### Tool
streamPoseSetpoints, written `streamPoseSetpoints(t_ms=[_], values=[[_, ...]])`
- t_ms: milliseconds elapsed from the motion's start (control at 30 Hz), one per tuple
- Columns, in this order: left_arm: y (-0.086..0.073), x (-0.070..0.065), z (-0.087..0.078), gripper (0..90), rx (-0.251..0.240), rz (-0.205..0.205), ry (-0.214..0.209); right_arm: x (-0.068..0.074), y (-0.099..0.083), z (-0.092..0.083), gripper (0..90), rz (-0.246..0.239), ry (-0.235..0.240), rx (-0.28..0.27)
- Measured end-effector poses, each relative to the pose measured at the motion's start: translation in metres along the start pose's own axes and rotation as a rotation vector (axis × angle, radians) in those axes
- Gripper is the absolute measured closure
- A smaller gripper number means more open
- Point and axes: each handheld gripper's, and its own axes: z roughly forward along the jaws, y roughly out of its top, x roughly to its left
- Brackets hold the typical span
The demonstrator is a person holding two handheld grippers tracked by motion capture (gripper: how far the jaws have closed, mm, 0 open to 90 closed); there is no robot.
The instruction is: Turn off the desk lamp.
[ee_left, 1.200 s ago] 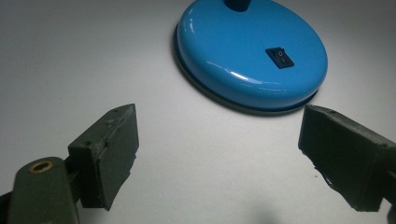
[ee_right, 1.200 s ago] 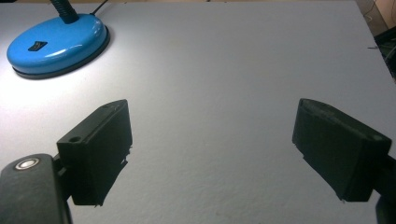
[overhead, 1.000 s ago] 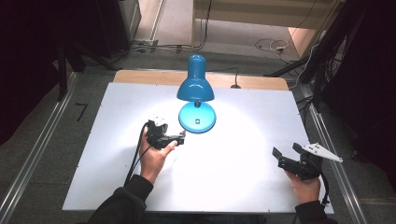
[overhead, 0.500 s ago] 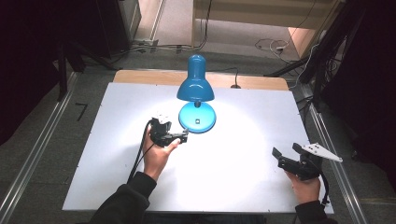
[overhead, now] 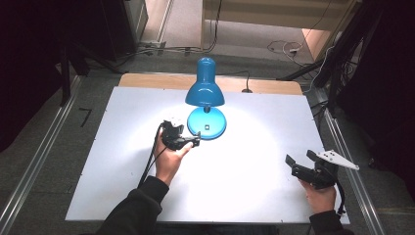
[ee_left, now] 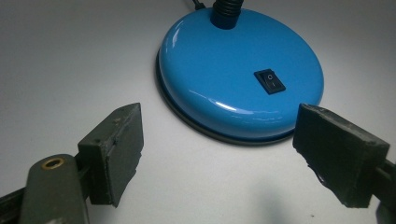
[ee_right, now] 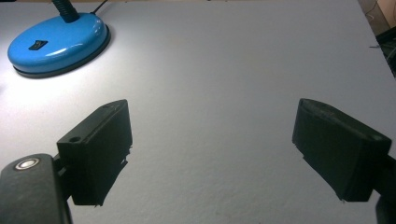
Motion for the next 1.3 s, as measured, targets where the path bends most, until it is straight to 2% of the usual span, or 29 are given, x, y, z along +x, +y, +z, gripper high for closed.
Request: streamPoseSetpoints(t_ms=[433,600,667,867,900,967,1133,1267,1300], values=[[0.004,-0.007,0.011,20.1,-0.012,0.009,-0.001,0.0,0.0,0.0,10.9,-0.002,0.004,0.001],[0.004,-0.011,0.015,26.3,-0.007,0.03,-0.002,0.0,0.0,0.001,11.2,-0.004,0.005,0.002],[0.005,-0.013,0.018,29.7,-0.021,0.046,-0.002,0.0,0.0,0.001,11.2,-0.004,0.006,0.001],[0.007,-0.017,0.02,43.4,-0.034,0.067,-0.008,-0.001,0.0,0.0,11.2,-0.001,0.005,0.001],[0.007,-0.018,0.021,47.6,-0.045,0.066,-0.027,-0.001,0.0,0.0,11.2,-0.001,0.005,0.0],[0.007,-0.019,0.022,54.6,-0.045,0.067,-0.021,-0.001,0.0,0.0,11.2,0.0,0.006,0.0],[0.008,-0.019,0.026,74.0,-0.065,0.071,-0.044,-0.001,0.0,0.0,11.2,-0.001,0.009,0.0],[0.009,-0.019,0.028,88.7,-0.056,0.072,-0.064,-0.001,0.0,0.001,11.2,-0.003,0.011,0.002],[0.01,-0.019,0.028,90.0,-0.054,0.077,-0.065,-0.001,0.0,0.001,11.2,-0.002,0.012,0.003]])
